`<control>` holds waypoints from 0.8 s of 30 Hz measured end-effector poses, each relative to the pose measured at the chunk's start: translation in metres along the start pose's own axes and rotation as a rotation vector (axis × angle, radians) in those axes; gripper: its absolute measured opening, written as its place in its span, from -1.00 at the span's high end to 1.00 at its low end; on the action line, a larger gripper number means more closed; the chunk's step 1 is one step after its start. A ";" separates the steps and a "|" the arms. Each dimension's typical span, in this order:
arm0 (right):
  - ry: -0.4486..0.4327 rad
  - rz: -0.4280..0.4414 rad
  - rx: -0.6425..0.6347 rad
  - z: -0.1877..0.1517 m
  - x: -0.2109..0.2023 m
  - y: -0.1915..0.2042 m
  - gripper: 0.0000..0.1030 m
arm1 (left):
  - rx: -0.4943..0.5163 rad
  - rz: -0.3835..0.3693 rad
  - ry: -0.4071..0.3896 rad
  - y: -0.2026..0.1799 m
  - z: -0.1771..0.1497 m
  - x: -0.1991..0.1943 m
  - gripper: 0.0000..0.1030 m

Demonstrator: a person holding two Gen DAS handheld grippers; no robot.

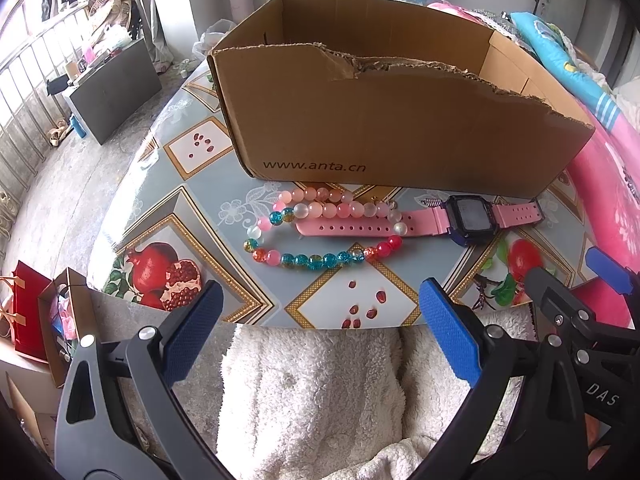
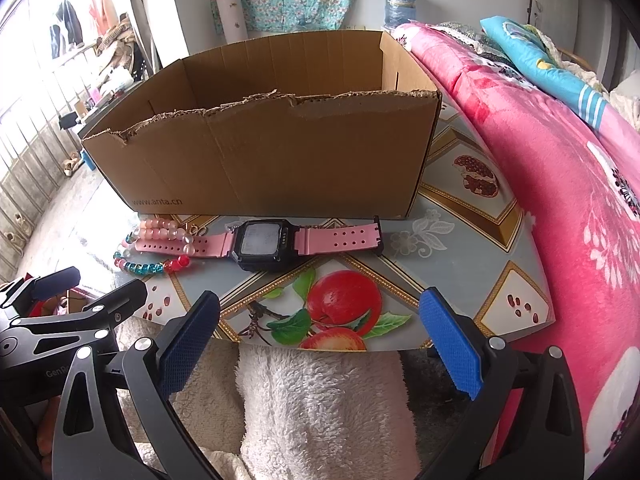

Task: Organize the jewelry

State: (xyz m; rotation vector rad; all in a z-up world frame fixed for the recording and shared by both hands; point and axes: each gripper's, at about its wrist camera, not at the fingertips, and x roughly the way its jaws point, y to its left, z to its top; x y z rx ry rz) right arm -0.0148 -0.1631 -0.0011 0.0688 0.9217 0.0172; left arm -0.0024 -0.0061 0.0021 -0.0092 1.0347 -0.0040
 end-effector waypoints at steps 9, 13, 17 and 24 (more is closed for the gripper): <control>-0.001 -0.002 -0.001 0.001 -0.001 0.000 -0.89 | -0.001 0.004 0.000 0.001 0.001 0.000 -0.84; -0.003 -0.004 0.000 0.002 -0.001 0.000 -0.89 | -0.004 0.004 0.003 0.003 0.002 0.002 -0.84; -0.006 -0.004 0.005 0.002 -0.001 -0.001 -0.89 | -0.003 0.007 0.001 0.006 0.002 0.004 -0.84; -0.005 -0.004 0.018 0.001 0.002 -0.002 -0.89 | 0.014 -0.010 -0.019 0.011 0.002 0.007 -0.84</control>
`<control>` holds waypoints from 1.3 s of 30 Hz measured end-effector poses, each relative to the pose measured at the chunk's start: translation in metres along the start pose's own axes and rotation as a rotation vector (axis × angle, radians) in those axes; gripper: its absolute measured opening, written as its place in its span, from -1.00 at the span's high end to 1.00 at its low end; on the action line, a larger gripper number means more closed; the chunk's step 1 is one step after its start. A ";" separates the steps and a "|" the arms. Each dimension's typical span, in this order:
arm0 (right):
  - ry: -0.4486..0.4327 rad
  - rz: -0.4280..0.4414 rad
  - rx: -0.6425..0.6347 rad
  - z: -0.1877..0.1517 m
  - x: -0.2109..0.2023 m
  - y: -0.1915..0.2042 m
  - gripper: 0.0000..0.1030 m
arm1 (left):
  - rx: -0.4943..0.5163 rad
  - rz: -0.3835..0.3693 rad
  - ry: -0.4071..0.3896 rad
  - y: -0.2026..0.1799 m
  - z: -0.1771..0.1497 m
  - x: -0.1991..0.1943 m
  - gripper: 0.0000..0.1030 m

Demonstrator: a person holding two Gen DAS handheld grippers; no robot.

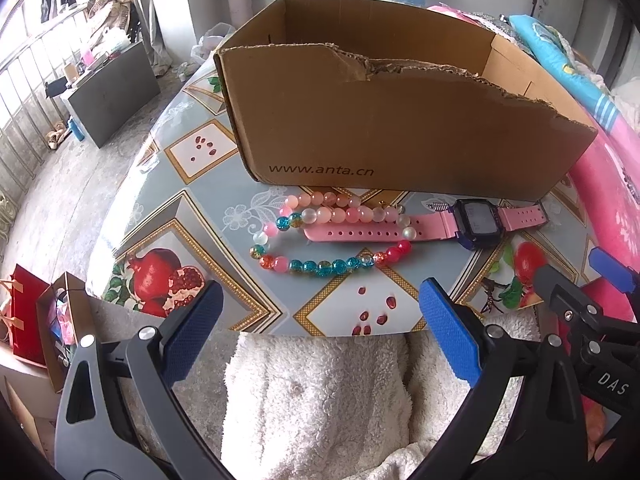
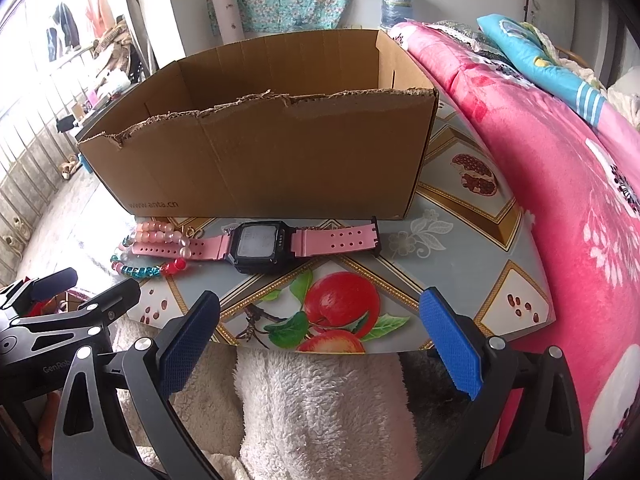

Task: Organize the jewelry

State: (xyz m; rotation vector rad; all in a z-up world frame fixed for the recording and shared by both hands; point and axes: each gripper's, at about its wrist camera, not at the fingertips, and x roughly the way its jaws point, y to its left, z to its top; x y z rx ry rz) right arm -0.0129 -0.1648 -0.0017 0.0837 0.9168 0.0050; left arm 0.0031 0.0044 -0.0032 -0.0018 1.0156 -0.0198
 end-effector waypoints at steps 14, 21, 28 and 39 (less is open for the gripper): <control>-0.054 0.062 0.002 0.003 -0.001 -0.003 -0.89 | 0.049 -0.099 -0.187 0.009 0.008 -0.016 -0.84; -0.156 0.122 0.033 0.011 -0.012 -0.009 -0.81 | 0.034 -0.237 -0.274 0.013 0.008 -0.033 -0.84; -0.189 0.258 -0.003 0.021 -0.009 0.002 -0.62 | -0.013 -0.357 -0.209 0.025 0.007 -0.021 -0.84; -0.077 0.412 -0.122 0.032 0.017 0.056 0.00 | 0.054 -0.119 -0.159 0.051 0.009 0.006 -0.57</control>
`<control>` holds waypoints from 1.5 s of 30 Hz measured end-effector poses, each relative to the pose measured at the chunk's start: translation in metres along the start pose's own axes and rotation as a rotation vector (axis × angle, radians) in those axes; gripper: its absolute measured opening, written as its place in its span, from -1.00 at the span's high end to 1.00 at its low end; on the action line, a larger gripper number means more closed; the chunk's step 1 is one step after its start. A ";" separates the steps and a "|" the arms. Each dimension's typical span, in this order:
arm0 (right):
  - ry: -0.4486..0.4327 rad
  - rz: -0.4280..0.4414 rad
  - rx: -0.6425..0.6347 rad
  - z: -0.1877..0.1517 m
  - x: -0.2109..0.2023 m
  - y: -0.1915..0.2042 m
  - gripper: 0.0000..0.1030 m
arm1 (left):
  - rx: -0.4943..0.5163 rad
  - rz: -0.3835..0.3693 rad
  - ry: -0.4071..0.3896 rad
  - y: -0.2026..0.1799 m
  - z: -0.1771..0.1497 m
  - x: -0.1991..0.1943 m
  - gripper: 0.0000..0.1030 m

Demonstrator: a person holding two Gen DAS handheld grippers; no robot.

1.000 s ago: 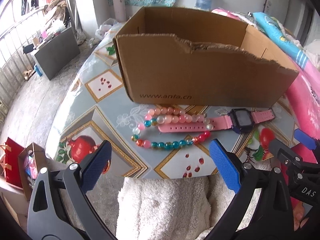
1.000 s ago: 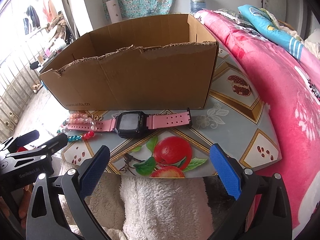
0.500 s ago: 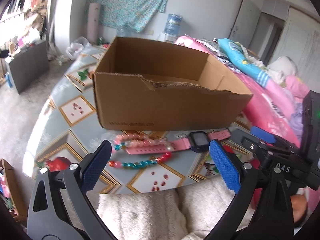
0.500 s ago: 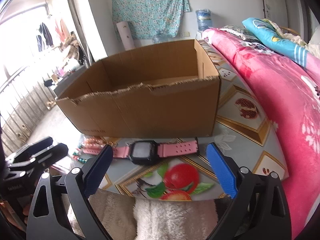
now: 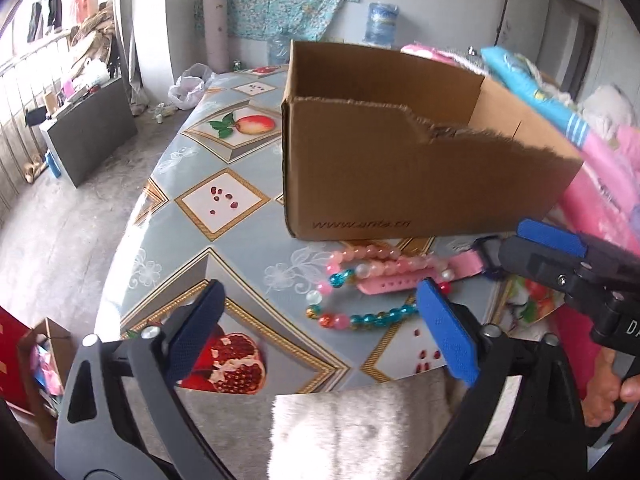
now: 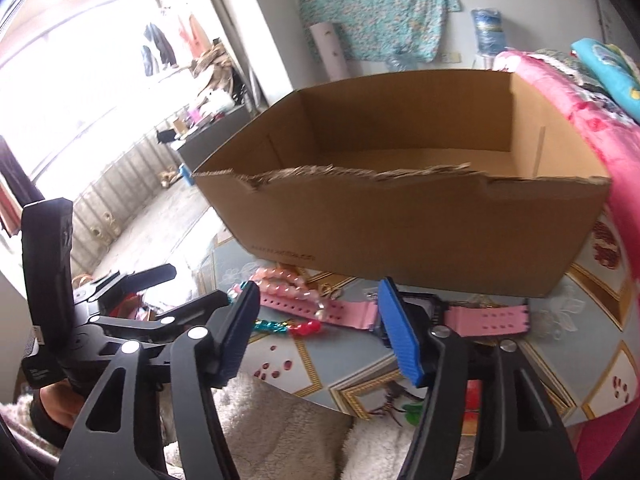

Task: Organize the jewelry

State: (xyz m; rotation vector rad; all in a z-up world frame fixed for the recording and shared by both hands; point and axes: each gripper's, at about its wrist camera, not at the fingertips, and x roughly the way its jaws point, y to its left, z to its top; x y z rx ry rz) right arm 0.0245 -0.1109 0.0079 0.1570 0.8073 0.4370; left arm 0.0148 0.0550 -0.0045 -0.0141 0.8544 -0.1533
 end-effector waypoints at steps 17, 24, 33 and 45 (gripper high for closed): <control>0.161 -0.040 -0.015 0.000 0.048 0.014 0.53 | 0.062 -0.071 0.126 0.000 -0.002 0.034 0.40; 0.172 -0.068 -0.020 0.001 0.057 0.014 0.74 | 0.066 -0.047 0.122 0.001 -0.002 0.039 0.53; 0.145 -0.019 0.016 -0.001 0.045 0.007 0.81 | 0.052 -0.042 0.102 0.001 0.004 0.031 0.84; 0.051 0.049 -0.005 0.012 -0.012 0.012 0.81 | 0.016 -0.192 0.022 -0.005 0.025 -0.033 0.84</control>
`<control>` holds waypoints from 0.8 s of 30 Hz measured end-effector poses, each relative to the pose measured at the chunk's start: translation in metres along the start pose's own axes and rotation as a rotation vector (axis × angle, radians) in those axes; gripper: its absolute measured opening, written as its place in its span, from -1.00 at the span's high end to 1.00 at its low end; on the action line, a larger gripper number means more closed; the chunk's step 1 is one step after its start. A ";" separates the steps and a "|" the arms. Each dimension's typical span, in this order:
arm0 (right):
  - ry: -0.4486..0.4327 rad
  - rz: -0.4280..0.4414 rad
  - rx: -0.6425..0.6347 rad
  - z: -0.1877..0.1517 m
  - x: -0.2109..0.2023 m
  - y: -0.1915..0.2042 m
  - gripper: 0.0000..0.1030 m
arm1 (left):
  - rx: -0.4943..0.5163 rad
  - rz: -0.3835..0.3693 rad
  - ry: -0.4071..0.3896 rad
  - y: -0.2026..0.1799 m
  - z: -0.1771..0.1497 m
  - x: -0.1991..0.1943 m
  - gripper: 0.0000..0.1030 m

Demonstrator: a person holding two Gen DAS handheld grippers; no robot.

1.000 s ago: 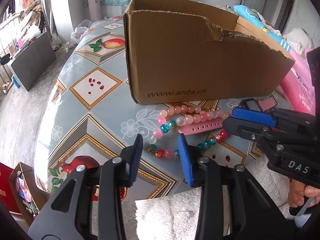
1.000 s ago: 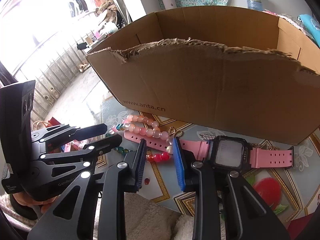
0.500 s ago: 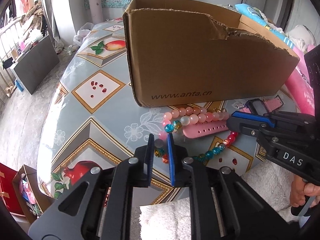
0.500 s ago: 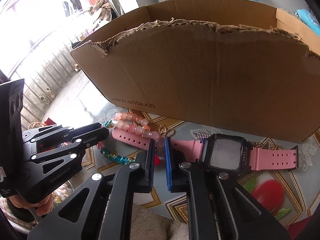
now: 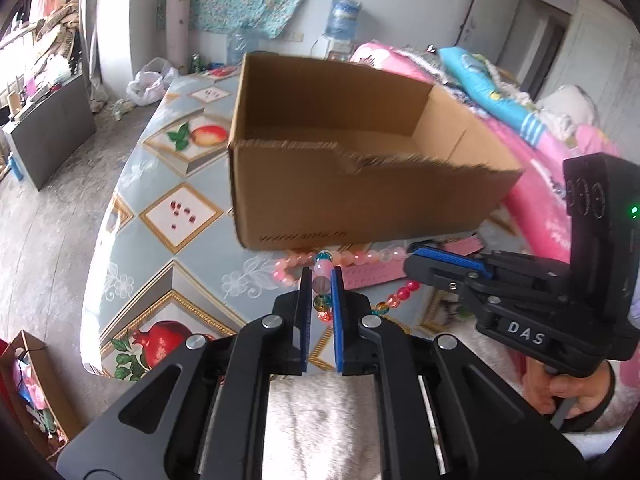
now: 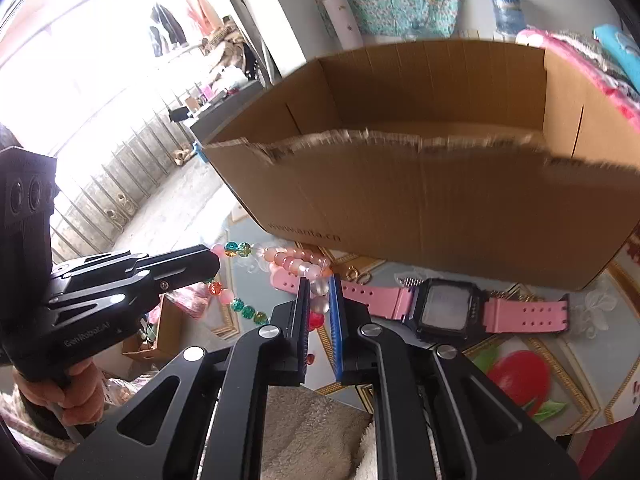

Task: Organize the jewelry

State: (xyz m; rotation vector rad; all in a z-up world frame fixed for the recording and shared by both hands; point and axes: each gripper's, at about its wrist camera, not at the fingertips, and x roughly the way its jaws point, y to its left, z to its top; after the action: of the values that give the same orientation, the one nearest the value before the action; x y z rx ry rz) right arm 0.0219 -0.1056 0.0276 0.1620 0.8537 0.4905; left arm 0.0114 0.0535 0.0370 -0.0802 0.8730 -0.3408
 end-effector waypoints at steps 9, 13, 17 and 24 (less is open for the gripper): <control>-0.101 0.079 -0.107 0.082 -0.053 0.002 0.81 | 0.132 -0.066 -0.147 -0.024 0.082 -0.052 0.84; -0.016 0.119 -0.048 0.140 -0.028 -0.023 0.81 | 0.169 -0.048 -0.136 -0.028 0.132 -0.027 0.84; 0.154 0.148 0.087 0.192 0.045 -0.055 0.81 | 0.198 0.006 -0.028 -0.025 0.176 0.032 0.84; 0.348 0.133 0.202 0.213 0.143 -0.097 0.81 | 0.218 0.123 0.213 0.008 0.204 0.138 0.84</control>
State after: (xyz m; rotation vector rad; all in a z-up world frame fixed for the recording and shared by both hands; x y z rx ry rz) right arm 0.2963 -0.1103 0.0374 0.3273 1.2400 0.5660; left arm 0.2511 0.0023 0.0650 0.2147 1.0406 -0.3315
